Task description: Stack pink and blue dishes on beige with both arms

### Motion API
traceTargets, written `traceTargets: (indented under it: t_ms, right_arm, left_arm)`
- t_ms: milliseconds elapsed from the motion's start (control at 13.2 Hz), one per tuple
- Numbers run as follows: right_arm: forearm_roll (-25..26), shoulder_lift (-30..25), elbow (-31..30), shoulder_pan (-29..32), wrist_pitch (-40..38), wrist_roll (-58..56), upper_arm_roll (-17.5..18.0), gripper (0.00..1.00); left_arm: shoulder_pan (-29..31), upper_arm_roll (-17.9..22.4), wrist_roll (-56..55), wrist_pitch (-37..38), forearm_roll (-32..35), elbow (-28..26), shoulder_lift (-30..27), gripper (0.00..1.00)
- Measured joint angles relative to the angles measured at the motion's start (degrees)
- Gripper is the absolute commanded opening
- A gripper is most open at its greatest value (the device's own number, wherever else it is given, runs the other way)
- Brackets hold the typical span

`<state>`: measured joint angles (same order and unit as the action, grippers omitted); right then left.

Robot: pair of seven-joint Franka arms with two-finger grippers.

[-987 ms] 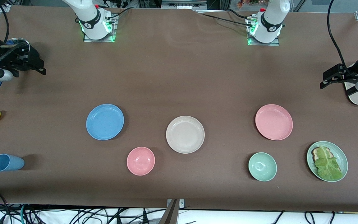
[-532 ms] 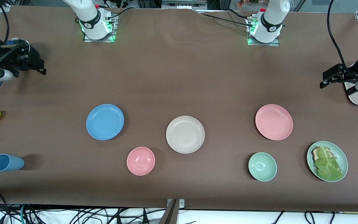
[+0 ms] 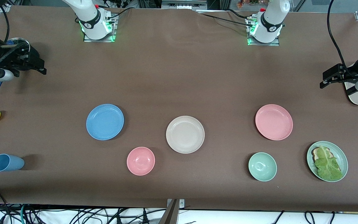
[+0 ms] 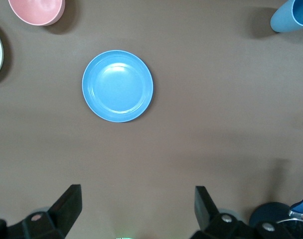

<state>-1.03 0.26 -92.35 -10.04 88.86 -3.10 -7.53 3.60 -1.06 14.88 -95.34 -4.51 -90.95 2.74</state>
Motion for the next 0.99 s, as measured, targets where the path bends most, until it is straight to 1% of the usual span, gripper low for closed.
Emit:
traceTargets:
  t_ms: [987]
  right_arm:
    - [-0.02,0.00,-0.23,-0.01,-0.76,0.05,0.00,1.00]
  left_arm:
    - [0.00,0.00,0.00,0.07,0.00,0.00,0.00,1.00]
